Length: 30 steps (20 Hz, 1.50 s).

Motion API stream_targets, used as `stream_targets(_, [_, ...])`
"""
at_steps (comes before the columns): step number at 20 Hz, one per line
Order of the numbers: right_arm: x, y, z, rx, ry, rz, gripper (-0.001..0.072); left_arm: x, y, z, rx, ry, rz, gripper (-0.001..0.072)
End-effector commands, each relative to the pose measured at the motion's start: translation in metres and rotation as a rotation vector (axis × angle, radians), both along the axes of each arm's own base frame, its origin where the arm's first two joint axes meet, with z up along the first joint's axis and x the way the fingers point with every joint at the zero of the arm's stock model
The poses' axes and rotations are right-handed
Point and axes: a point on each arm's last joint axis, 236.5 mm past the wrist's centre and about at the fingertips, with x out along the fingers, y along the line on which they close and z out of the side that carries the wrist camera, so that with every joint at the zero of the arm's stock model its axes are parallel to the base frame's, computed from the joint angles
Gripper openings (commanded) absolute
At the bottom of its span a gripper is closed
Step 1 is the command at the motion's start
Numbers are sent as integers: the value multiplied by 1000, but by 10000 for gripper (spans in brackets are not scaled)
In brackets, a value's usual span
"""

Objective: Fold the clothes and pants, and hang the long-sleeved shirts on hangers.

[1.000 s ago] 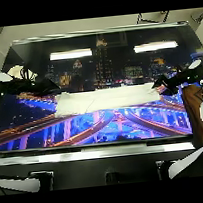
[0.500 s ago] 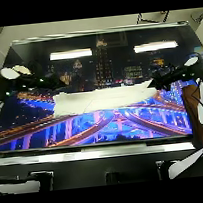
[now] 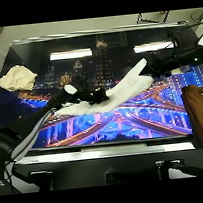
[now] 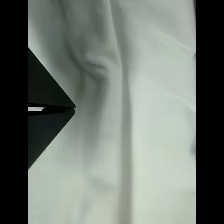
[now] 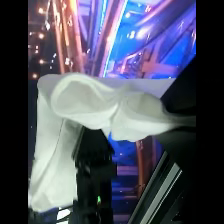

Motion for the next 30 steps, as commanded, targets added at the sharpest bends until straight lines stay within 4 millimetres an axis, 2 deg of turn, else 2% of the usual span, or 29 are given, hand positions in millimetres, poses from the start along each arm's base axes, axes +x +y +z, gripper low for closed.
stream_targets(1, [-21,31,50,15,-143,27,42,-38,-72,-17,-131,162,69,30])
stream_targets(3, [-20,39,58,25,-180,28,42,-64,-105,-18,-176,208,78,29])
stream_targets(5, [-20,43,54,11,-172,33,42,-64,-122,-19,-200,220,178,29])
stream_targets(8, [-19,47,35,-37,-127,44,42,-36,-117,-16,-197,145,282,27])
stream_targets(10, [-13,57,17,-47,-95,65,42,-10,-94,-9,-174,33,228,23])
stream_targets(11, [-9,67,8,-43,-80,78,42,7,-71,-3,-138,-25,200,22])
stream_targets(13, [2,97,-15,-33,-65,109,43,44,-10,14,-49,-107,194,22])
stream_targets(15, [13,138,-46,-10,-53,144,43,82,72,49,48,-195,227,22])
stream_targets(17, [24,186,-72,64,-48,158,43,107,157,98,131,-297,292,23])
stream_targets(19, [31,230,-102,147,-1,133,43,112,236,155,202,-405,368,24])
stream_targets(20, [33,245,-118,174,29,117,43,108,270,184,232,-457,407,24])
stream_targets(21, [32,260,-137,197,69,103,43,101,295,210,255,-501,439,24])
stream_targets(23, [27,284,-171,238,152,78,56,81,330,256,303,-589,487,25])
stream_targets(24, [23,293,-183,264,197,67,225,70,342,275,328,-633,503,25])
stream_targets(25, [20,299,-190,288,235,57,519,61,348,290,348,-668,514,25])
stream_targets(26, [21,299,-192,297,248,51,700,53,352,303,361,-698,520,25])
stream_targets(28, [39,277,-175,304,214,23,694,41,354,318,372,-732,522,26])
stream_targets(29, [51,256,-162,299,188,9,694,38,354,322,377,-741,521,26])
stream_targets(30, [61,226,-149,270,156,1,693,35,353,324,377,-746,520,26])
